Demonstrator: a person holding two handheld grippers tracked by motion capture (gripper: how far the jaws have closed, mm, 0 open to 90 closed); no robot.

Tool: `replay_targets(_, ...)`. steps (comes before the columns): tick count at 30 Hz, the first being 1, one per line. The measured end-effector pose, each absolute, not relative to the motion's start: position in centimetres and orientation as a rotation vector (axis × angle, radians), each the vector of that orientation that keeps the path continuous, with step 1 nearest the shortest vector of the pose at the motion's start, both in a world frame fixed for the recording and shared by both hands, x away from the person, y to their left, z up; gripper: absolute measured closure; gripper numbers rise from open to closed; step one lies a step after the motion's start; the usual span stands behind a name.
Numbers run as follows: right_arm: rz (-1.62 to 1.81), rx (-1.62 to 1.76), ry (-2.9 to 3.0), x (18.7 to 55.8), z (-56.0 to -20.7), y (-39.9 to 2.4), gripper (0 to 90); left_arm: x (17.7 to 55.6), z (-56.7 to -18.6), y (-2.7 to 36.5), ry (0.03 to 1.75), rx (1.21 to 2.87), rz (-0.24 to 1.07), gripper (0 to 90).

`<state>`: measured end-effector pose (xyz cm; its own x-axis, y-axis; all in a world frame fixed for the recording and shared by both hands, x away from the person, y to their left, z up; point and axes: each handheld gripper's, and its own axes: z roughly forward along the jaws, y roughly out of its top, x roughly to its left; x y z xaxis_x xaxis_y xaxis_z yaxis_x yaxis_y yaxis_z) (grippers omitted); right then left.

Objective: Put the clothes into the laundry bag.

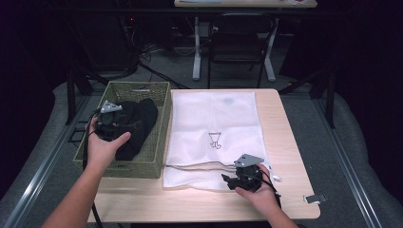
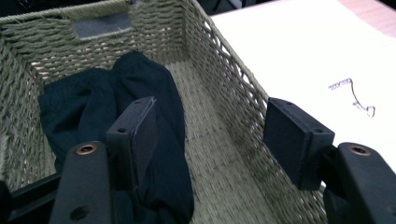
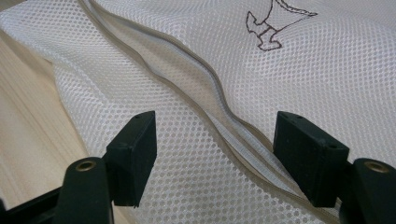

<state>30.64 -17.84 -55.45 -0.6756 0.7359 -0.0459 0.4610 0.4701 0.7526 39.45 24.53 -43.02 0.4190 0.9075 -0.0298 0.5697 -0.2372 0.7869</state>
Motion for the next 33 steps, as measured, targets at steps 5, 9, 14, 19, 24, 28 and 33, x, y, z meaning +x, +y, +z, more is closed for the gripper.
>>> replay_targets(5, 1.043, 1.007, 2.358, 30.6, -55.5, -17.8, 30.2, 40.3, -43.4, 24.9, 1.292, 1.955, 0.570, 35.0)
replay_targets(9, 1.043, 1.005, 2.357, 30.6, -55.4, -17.8, 30.2, 40.9, -43.8, 25.3, 1.328, 1.960, 0.567, 34.8)
replay_targets(14, 1.043, 1.006, 2.358, 30.6, -55.4, -17.8, 30.2, 41.7, -44.2, 25.7, 1.368, 1.965, 0.565, 34.7)
replay_targets(19, 1.043, 1.002, 2.359, 30.6, -55.5, -17.8, 30.2, 42.3, -44.1, 25.9, 1.398, 1.982, 0.575, 34.5)
replay_targets(24, 1.043, 1.002, 2.358, 30.6, -55.4, -17.8, 30.2, 42.9, -44.0, 25.8, 1.428, 2.000, 0.581, 33.4)
replay_targets(28, 1.044, 1.001, 2.358, 30.6, -55.4, -17.8, 30.2, 43.1, -44.2, 25.8, 1.438, 1.999, 0.570, 33.4)
replay_targets(33, 1.045, 0.996, 2.359, 30.6, -55.4, -17.8, 30.2, 43.9, -44.7, 26.2, 1.490, 1.994, 0.553, 31.1)
